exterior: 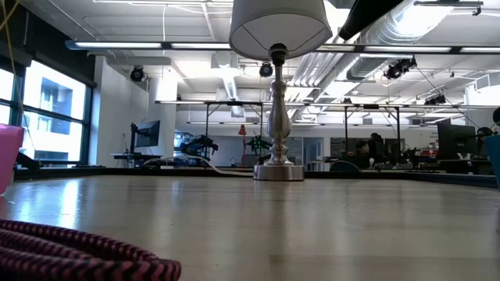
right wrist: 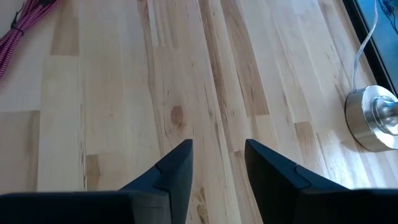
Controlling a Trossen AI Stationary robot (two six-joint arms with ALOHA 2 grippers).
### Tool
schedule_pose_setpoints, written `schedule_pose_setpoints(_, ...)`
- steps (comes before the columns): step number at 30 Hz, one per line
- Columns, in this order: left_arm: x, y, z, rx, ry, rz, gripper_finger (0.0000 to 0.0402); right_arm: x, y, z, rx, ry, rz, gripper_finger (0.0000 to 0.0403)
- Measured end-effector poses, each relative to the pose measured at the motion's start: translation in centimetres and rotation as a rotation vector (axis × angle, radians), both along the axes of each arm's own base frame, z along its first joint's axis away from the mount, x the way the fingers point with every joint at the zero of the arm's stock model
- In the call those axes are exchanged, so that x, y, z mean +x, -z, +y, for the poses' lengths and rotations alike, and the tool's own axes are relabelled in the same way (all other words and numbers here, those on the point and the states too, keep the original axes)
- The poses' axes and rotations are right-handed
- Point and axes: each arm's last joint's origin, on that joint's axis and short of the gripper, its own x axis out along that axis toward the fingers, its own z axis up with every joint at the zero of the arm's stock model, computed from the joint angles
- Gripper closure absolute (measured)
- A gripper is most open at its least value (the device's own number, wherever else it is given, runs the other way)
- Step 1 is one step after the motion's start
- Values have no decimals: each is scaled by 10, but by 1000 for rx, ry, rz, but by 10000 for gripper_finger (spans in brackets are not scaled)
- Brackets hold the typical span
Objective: Pick & Place USB Port
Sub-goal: Put the bottom red USB cable into the pink bin
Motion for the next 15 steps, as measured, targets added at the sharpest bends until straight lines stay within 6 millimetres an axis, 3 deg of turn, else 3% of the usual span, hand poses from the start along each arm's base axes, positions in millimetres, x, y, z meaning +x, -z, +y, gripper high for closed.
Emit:
schedule_pose_setpoints(6,5,-1,10,178,-132,-103,273,0,0,0,10,-5,7,265)
schedule_pose_setpoints(15,0,5,13,136,-110,12,263,0,0,1,14,-10,13,265)
